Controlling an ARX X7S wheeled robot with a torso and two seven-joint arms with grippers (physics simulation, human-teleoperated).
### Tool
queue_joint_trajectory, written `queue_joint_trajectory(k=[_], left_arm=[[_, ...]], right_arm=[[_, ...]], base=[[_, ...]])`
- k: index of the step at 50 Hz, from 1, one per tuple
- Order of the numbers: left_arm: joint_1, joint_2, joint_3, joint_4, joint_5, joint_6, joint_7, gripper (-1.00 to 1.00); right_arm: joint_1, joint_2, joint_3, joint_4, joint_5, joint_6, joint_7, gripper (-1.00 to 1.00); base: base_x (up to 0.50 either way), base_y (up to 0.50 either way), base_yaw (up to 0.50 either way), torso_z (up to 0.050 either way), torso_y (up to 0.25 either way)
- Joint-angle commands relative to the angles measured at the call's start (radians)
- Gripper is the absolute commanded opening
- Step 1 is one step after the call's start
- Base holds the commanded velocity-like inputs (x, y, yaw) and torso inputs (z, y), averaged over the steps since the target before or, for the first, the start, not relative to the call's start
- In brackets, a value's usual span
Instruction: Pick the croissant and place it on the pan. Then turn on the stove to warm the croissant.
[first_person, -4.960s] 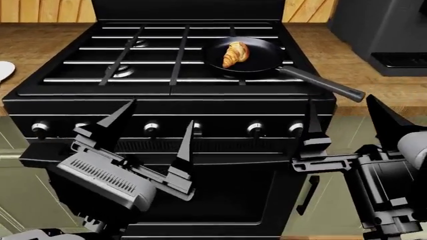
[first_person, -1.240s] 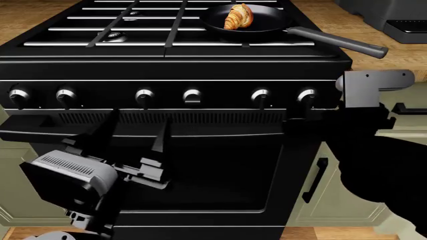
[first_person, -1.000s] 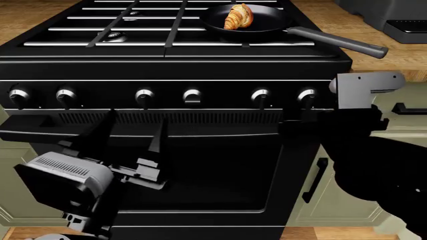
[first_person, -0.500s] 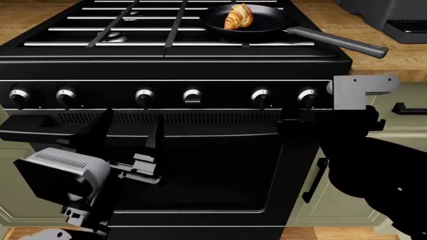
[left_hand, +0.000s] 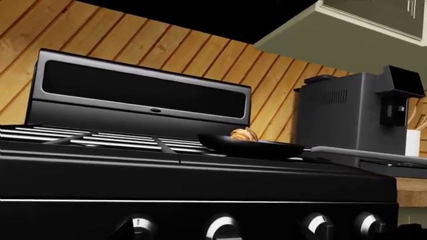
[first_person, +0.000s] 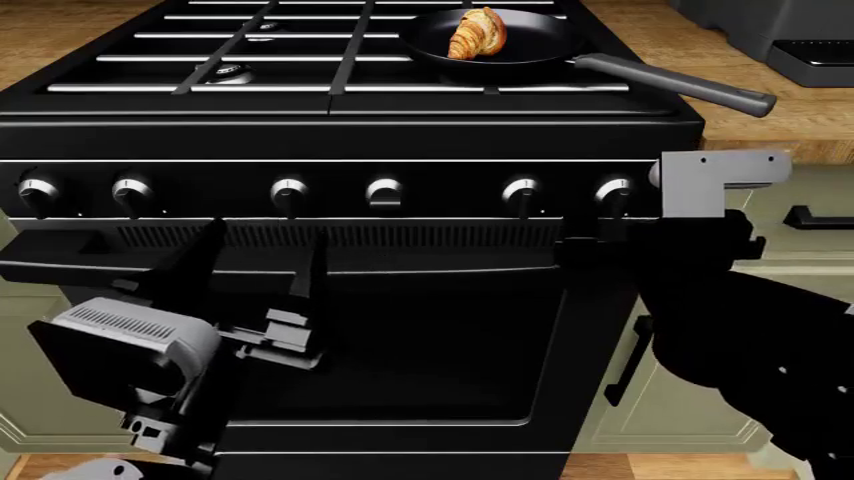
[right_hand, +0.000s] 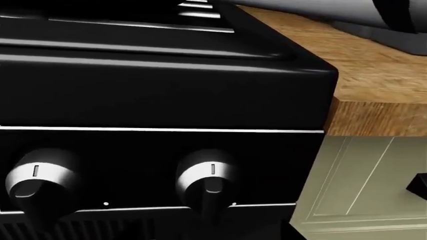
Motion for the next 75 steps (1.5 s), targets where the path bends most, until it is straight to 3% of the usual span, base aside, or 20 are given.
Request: queue_joint_trajectory(k=[1, 61, 62, 75], left_arm=[[0.007, -0.005, -0.003, 0.012, 0.017, -0.003, -0.007, 1.0], [0.03, -0.011, -0.026, 0.008, 0.017, -0.002, -0.003, 1.0], [0.03, -0.011, -0.026, 0.008, 0.017, -0.002, -0.003, 1.0], [0.034, -0.011, -0.031, 0.012, 0.018, -0.005, -0.004, 1.0]], right_arm=[[0.013, -0.003, -0.008, 0.02, -0.013, -0.005, -0.014, 1.0], [0.049, -0.036, -0.048, 0.159, -0.08, -0.049, -0.084, 1.0], [0.049, -0.035, -0.048, 0.157, -0.08, -0.048, -0.083, -1.0], [0.047, -0.033, -0.046, 0.143, -0.076, -0.047, -0.073, -1.0]], base=[[0.0, 0.0, 0.0, 0.0, 0.0], [0.0, 0.0, 0.0, 0.0, 0.0], [0.0, 0.0, 0.0, 0.0, 0.0], [0.0, 0.0, 0.0, 0.0, 0.0]])
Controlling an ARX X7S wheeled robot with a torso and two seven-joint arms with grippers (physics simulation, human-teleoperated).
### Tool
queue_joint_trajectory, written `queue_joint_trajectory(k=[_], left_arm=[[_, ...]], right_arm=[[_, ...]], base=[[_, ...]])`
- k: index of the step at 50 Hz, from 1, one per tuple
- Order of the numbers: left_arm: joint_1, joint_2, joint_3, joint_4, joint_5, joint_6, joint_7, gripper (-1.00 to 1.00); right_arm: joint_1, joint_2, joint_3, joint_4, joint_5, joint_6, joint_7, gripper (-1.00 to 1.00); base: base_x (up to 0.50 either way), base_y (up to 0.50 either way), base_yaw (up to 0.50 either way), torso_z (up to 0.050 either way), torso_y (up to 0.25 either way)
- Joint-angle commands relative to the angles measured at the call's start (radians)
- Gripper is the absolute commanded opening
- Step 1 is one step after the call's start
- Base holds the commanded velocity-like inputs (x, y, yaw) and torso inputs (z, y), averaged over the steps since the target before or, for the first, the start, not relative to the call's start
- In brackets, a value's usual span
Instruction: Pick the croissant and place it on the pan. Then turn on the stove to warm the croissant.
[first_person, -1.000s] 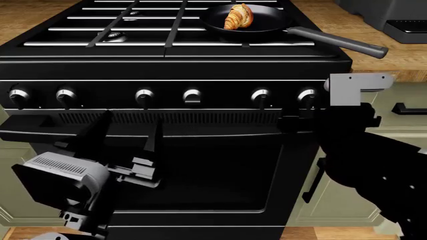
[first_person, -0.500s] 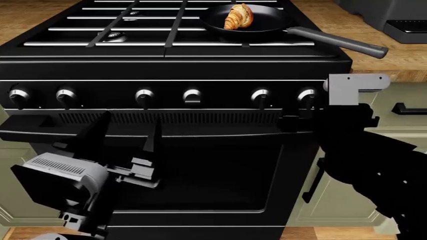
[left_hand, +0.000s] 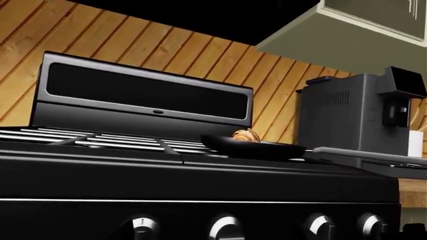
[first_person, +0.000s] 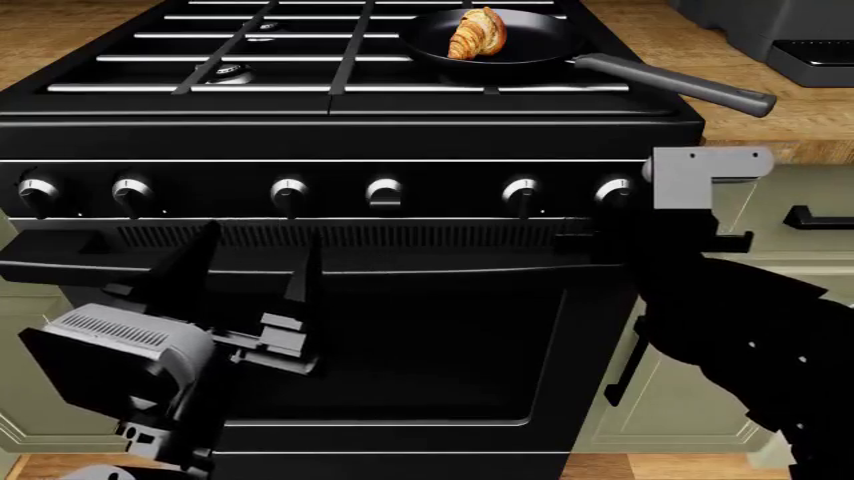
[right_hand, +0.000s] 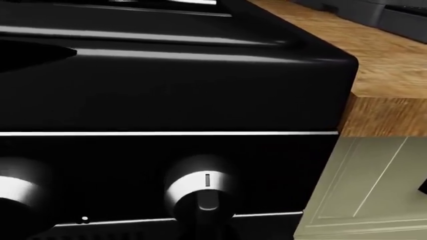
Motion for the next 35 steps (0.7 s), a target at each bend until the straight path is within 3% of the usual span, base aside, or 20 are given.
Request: queue_joint_trajectory(k=[1, 35], left_arm=[[0.003, 0.0, -0.004, 0.001, 0.001, -0.002, 0.0, 1.0], [0.018, -0.001, -0.016, -0.005, 0.001, 0.001, 0.005, 1.0]], right_arm=[[0.001, 0.003, 0.002, -0.002, -0.009, 0.002, 0.006, -1.0], [0.015, 0.021, -0.041, -0.009, -0.063, -0.005, -0.016, -1.0]], base=[[0.0, 0.0, 0.0, 0.0, 0.0], [0.0, 0.0, 0.0, 0.0, 0.0]])
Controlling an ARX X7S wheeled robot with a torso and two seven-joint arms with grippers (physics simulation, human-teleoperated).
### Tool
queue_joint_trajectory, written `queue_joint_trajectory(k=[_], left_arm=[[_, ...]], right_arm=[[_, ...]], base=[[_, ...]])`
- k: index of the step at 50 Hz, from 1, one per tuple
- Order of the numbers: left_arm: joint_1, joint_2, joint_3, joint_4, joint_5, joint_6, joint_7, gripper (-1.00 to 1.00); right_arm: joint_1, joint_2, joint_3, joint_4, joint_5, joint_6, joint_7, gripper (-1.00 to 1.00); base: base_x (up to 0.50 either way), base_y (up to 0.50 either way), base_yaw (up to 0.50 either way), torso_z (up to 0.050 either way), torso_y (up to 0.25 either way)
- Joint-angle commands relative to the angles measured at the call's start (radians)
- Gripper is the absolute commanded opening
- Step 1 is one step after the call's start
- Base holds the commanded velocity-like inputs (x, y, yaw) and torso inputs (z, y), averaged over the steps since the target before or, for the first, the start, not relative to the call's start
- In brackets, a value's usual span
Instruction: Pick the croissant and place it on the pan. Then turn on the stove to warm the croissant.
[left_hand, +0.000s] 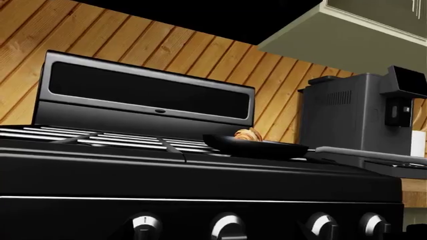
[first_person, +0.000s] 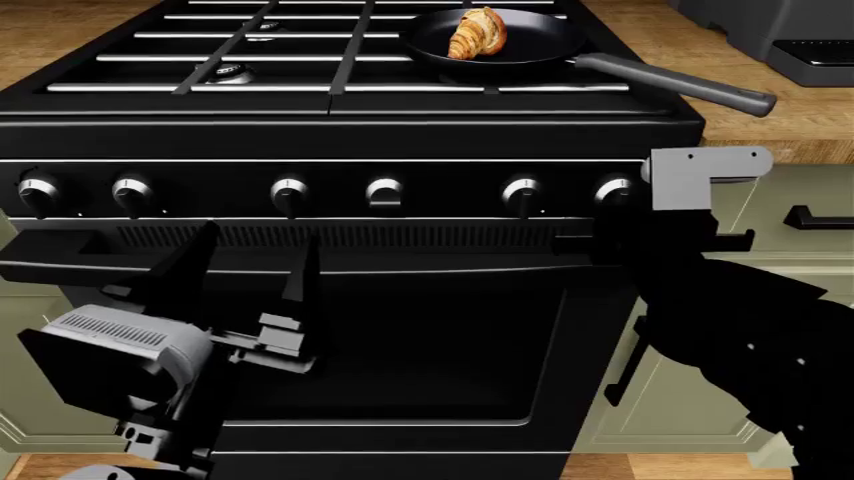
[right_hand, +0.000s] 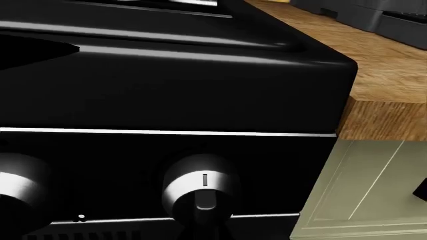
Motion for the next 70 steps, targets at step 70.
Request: queue_joint_trajectory(k=[70], left_arm=[[0.026, 0.002, -0.028, -0.006, 0.004, -0.006, 0.011, 1.0]], right_arm=[[0.106, 0.063, -0.215, 0.012, -0.273, 0.029, -0.069, -1.0]], base=[[0.0, 0.0, 0.0, 0.0, 0.0]])
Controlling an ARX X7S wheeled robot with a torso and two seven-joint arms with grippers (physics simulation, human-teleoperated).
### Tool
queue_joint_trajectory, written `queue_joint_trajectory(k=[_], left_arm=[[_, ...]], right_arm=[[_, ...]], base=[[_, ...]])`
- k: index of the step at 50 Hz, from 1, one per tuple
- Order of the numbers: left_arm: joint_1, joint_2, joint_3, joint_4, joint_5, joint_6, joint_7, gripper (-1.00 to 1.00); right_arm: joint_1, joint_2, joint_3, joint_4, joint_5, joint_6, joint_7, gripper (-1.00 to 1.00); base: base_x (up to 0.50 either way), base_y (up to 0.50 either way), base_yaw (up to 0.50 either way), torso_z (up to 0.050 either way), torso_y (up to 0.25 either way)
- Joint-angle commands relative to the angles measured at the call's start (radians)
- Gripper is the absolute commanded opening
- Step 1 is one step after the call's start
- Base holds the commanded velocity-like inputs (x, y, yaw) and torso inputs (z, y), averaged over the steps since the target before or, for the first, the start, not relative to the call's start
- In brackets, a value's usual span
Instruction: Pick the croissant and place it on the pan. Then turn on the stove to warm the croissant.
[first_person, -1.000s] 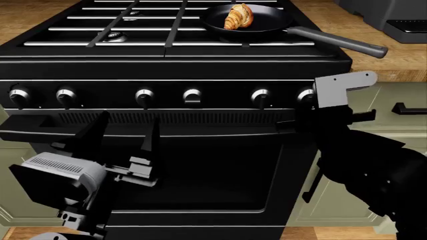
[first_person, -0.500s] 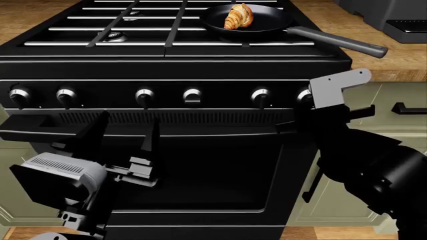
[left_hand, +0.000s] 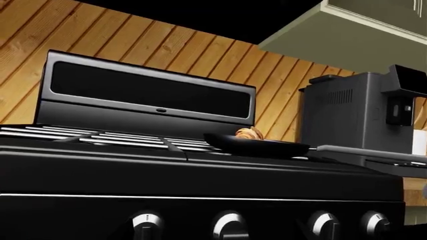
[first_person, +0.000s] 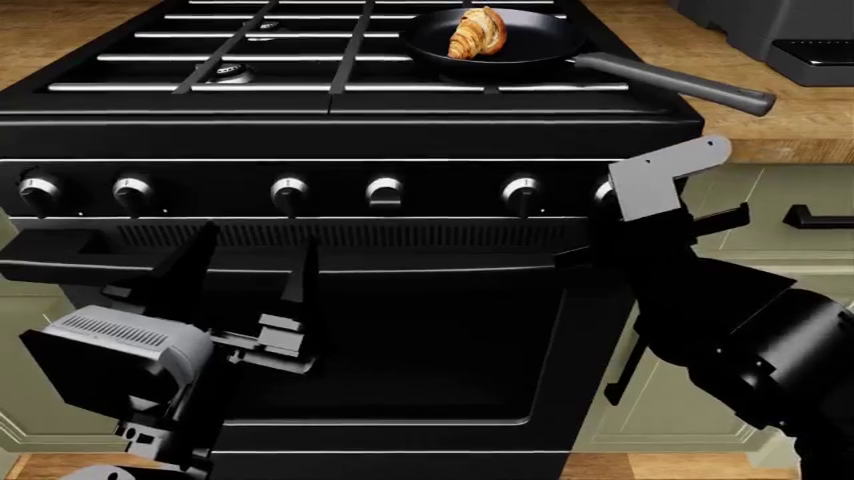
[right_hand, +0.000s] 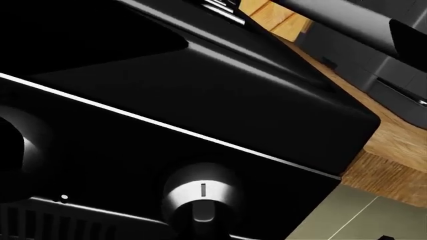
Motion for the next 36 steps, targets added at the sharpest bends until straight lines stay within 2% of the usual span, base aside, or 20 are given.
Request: queue_joint_trajectory(k=[1, 7, 8, 36], left_arm=[[0.003, -0.001, -0.004, 0.001, 0.003, -0.001, 0.001, 1.0], [0.0, -0.001, -0.006, 0.008, 0.003, -0.009, 0.001, 1.0], [-0.001, -0.001, -0.006, 0.01, 0.003, -0.011, 0.001, 1.0], [-0.002, -0.017, -0.018, 0.054, 0.02, -0.03, -0.012, 1.0]], right_arm=[[0.014, 0.017, 0.019, -0.009, -0.078, 0.025, 0.024, -1.0], [0.006, 0.021, 0.039, -0.023, -0.063, 0.023, 0.037, -1.0], [0.004, 0.022, 0.046, -0.03, -0.055, 0.027, 0.043, 1.0], [-0.025, 0.05, 0.128, -0.177, 0.077, 0.102, 0.123, 1.0]], base=[[0.0, 0.0, 0.0, 0.0, 0.0], [0.0, 0.0, 0.0, 0.0, 0.0], [0.0, 0.0, 0.0, 0.0, 0.0], [0.0, 0.0, 0.0, 0.0, 0.0]])
